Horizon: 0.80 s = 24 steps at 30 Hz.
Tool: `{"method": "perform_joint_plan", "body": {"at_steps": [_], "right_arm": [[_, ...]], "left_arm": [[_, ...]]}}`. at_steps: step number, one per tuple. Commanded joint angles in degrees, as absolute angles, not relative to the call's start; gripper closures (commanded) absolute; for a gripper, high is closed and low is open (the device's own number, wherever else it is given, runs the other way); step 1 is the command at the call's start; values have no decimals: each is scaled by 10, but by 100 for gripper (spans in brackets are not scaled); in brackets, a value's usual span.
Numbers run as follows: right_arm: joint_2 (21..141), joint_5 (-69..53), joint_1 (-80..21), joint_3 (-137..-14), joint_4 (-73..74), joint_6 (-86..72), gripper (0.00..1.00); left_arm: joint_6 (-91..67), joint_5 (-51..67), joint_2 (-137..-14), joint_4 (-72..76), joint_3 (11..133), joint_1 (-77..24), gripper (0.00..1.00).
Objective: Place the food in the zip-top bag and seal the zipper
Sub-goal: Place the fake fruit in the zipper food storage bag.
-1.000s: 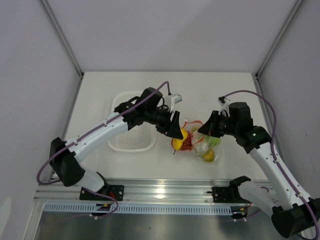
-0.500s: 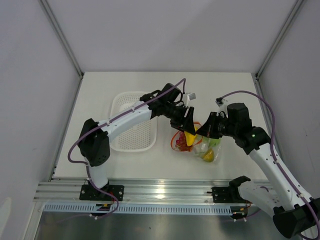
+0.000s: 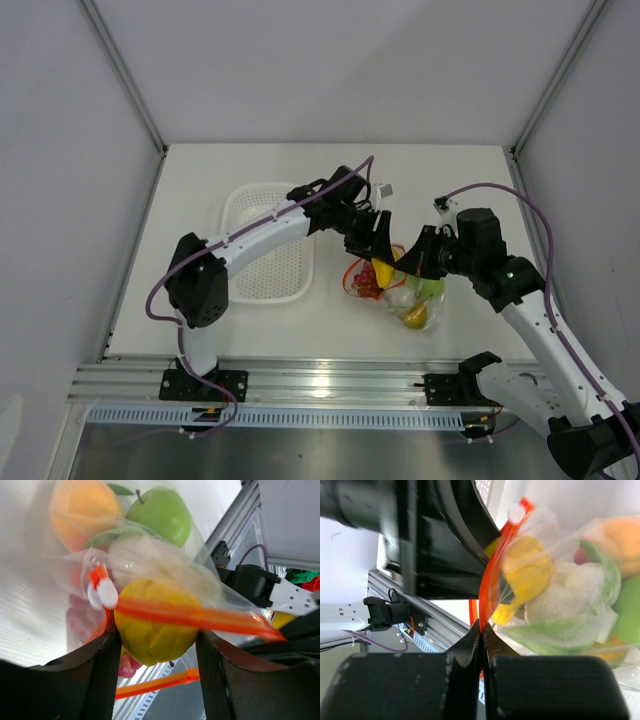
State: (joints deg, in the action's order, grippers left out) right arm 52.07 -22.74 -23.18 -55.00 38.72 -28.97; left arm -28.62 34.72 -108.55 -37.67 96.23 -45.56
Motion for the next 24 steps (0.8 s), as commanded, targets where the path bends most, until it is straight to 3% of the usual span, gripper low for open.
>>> {"method": "perform_joint_plan", "body": {"at_steps": [1, 3, 5, 12, 13, 24], "right_arm": [[510, -222, -236, -577, 366, -308, 100], [508, -216, -236, -579, 365, -316, 100], [506, -212, -236, -583, 365, -321, 100], [499, -194, -234, -592, 375, -324, 100], [499, -194, -233, -592, 376, -325, 100], [501, -198, -233, -602, 383, -324, 100]], "left_arm": [[-317, 322, -1051, -329, 919, -472, 71], [-326, 323, -1038, -302, 894, -473, 61], [-328, 323, -1032, -296, 873, -474, 44], [-304, 306, -983, -300, 839, -475, 15], [-301, 300, -976, -303, 836, -475, 4], [-259, 219, -862, -344, 803, -475, 0]]}}
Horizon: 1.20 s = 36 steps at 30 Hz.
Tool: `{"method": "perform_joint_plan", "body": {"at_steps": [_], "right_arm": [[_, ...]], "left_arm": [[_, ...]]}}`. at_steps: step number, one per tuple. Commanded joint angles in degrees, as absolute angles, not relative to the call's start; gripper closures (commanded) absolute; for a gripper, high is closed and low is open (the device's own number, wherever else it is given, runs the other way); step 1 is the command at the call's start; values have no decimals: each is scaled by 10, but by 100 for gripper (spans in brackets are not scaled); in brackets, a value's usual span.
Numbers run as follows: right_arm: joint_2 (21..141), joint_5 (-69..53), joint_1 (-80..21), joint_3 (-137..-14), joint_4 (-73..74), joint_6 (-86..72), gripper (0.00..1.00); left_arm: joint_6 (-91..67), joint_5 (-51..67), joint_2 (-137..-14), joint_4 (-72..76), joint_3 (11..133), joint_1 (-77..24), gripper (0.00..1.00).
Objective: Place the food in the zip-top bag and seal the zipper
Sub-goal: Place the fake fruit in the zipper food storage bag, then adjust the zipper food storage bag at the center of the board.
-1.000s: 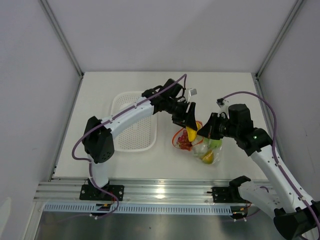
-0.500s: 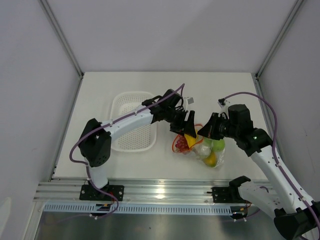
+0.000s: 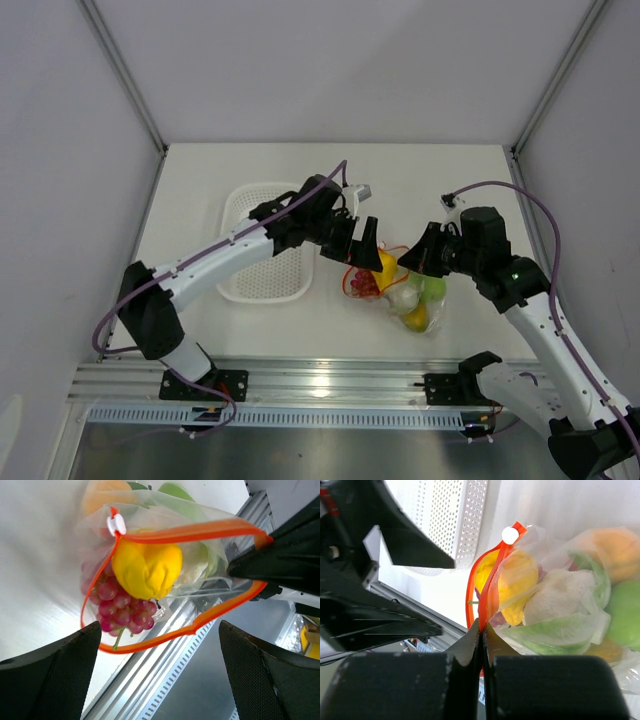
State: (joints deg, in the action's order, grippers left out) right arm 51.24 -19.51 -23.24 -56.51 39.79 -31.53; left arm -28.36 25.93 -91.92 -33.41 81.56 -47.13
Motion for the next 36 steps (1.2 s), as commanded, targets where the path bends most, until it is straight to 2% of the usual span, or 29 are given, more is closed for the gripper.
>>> {"method": "perform_joint_plan", "body": {"at_steps": [1, 5, 8, 9, 11, 12, 15, 29, 32, 35, 36], "right_arm": [[501, -198, -233, -603, 385, -323, 100], [502, -202, -234, -607, 386, -323, 100], [500, -204, -235, -611, 387, -323, 100], [500, -204, -234, -611, 388, -322, 100], [500, -206, -234, -613, 390, -322, 100], [501, -207, -234, -613, 392, -321, 100], [499, -207, -234, -613, 395, -318, 100], [497, -206, -234, -610, 399, -318, 100], [497, -205, -234, -610, 400, -317, 100], [497, -203, -234, -611, 399, -317, 100], [497, -203, -234, -610, 399, -317, 100]], "left_arm": [[-258, 208, -855, -351, 799, -474, 1], [-252, 160, -824, -356, 759, -473, 3], [-259, 140, -815, -338, 716, -470, 16], [-260, 137, -812, -324, 698, -470, 23], [-266, 138, -802, -300, 652, -470, 32], [-269, 135, -799, -288, 640, -470, 42], [-279, 142, -795, -250, 606, -470, 49], [-304, 170, -841, -210, 597, -470, 54], [-308, 170, -856, -209, 600, -470, 59], [-308, 164, -867, -208, 603, -470, 69], [-310, 162, -869, -208, 602, -470, 75]]}}
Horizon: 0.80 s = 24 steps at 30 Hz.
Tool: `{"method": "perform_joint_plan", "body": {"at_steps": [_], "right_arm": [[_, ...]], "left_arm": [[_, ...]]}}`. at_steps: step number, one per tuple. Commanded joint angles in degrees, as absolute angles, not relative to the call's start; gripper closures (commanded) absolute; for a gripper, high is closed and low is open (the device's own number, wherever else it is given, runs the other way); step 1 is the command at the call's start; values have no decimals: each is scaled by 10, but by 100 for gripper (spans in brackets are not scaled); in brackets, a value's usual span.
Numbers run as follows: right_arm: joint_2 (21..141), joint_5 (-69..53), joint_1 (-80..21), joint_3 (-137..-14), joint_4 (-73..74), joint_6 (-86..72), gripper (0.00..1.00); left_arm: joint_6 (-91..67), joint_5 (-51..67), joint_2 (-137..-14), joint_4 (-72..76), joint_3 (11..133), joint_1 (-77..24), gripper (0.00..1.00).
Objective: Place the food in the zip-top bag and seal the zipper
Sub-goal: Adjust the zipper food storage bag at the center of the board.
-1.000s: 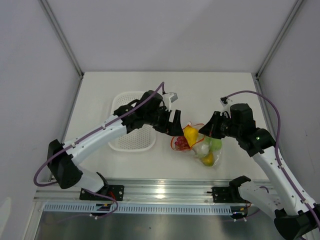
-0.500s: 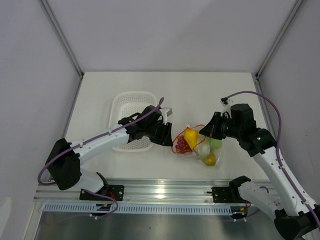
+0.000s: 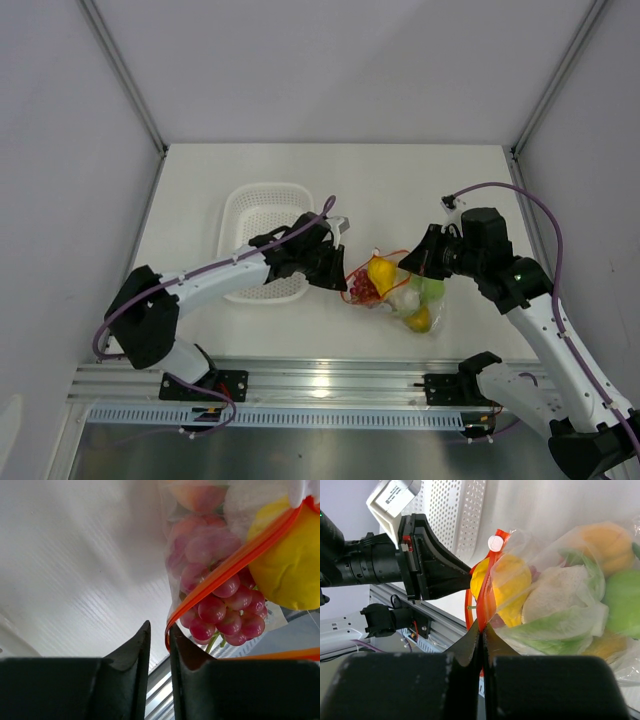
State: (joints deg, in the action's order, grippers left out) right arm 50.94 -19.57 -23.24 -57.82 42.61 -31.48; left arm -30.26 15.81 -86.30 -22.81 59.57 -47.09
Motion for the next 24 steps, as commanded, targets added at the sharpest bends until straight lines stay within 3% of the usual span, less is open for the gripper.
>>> {"method": "perform_joint_plan", "body": {"at_steps": [1, 4, 8, 12, 17, 19, 22, 24], "right_arm": [[497, -203, -234, -610, 399, -318, 100], [499, -205, -234, -605, 393, -322, 100], [503, -205, -235, -598, 383, -323, 100], [505, -205, -236, -598, 383, -323, 100], [507, -203, -235, -595, 382, -322, 100], [507, -203, -235, -592, 382, -322, 100], [504, -200, -235, -587, 381, -319, 100], [504, -194, -236, -582, 387, -314, 100]], "left_arm": [[-312, 163, -871, -206, 604, -470, 79], [-319, 173, -883, -196, 607, -475, 89], [-326, 187, -899, -186, 616, -484, 90], [-334, 197, -912, -179, 623, -490, 74], [-341, 218, -923, -168, 625, -494, 70], [-345, 223, -926, -161, 628, -494, 73], [-348, 227, -931, -165, 630, -494, 99], [-343, 230, -930, -170, 642, -494, 99]]}}
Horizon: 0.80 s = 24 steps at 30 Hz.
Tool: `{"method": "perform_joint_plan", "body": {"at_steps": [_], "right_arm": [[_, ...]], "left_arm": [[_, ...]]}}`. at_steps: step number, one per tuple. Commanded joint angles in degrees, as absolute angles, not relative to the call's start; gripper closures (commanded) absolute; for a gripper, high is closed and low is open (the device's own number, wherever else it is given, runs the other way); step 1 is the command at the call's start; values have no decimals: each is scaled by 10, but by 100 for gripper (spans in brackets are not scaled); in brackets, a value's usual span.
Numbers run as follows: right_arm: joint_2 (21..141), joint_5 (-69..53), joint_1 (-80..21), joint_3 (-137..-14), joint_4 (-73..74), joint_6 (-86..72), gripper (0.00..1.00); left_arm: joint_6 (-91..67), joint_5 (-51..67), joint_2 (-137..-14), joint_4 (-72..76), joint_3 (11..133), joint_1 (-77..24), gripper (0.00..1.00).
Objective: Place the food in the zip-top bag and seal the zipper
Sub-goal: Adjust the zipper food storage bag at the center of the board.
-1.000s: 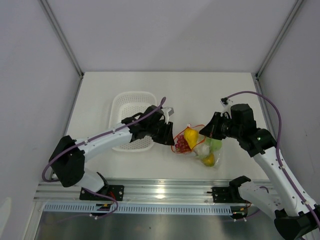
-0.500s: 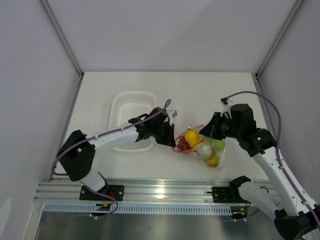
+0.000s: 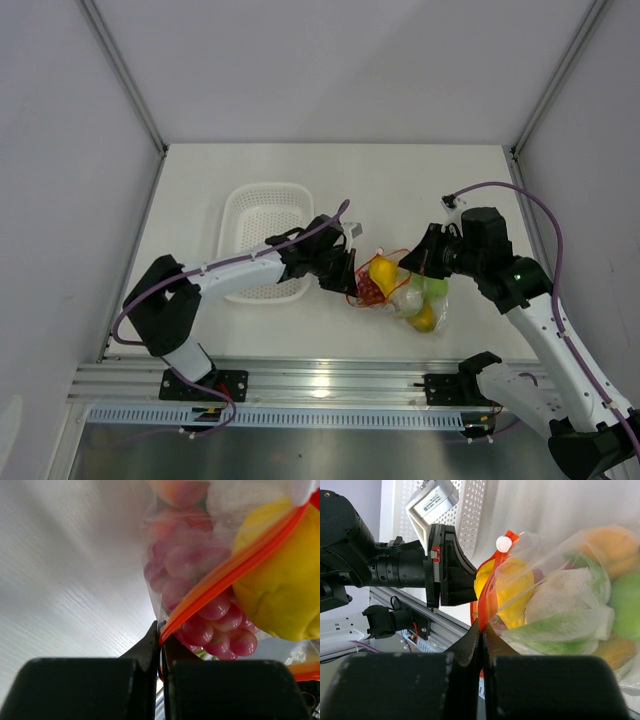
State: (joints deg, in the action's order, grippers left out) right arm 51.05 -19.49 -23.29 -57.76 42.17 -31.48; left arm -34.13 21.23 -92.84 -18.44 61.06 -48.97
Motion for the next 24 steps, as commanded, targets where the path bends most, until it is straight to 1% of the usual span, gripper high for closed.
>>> {"method": "perform_joint_plan", "body": {"at_steps": [1, 4, 8, 12, 14, 15, 16, 18, 19, 22, 24], "right_arm": [[505, -186, -236, -578, 392, -310, 100], [508, -134, -236, -576, 415, -283, 100], [520, -72, -236, -607, 472, -244, 100], [493, -95, -238, -669, 499, -248, 100], [481, -115, -242, -673, 494, -266, 100], [473, -136, -242, -668, 489, -272, 100], [469, -142, -243, -645, 475, -277, 100], [468, -148, -243, -608, 456, -293, 100], [469, -149, -243, -569, 438, -298, 100], [486, -161, -243, -513, 387, -305, 100], [507, -155, -243, -517, 388, -293, 100]], "left_arm": [[-341, 231, -926, -180, 658, -494, 99], [-326, 236, -910, -209, 694, -494, 99], [-313, 265, -868, -230, 741, -496, 99], [-299, 252, -815, -271, 794, -524, 100], [-303, 242, -801, -278, 792, -540, 99], [-315, 242, -791, -272, 785, -543, 99], [-321, 243, -789, -266, 756, -543, 99], [-329, 224, -793, -266, 739, -543, 99], [-330, 216, -803, -265, 711, -541, 100], [-334, 202, -844, -259, 687, -524, 99], [-331, 205, -858, -260, 691, -516, 99]]}}
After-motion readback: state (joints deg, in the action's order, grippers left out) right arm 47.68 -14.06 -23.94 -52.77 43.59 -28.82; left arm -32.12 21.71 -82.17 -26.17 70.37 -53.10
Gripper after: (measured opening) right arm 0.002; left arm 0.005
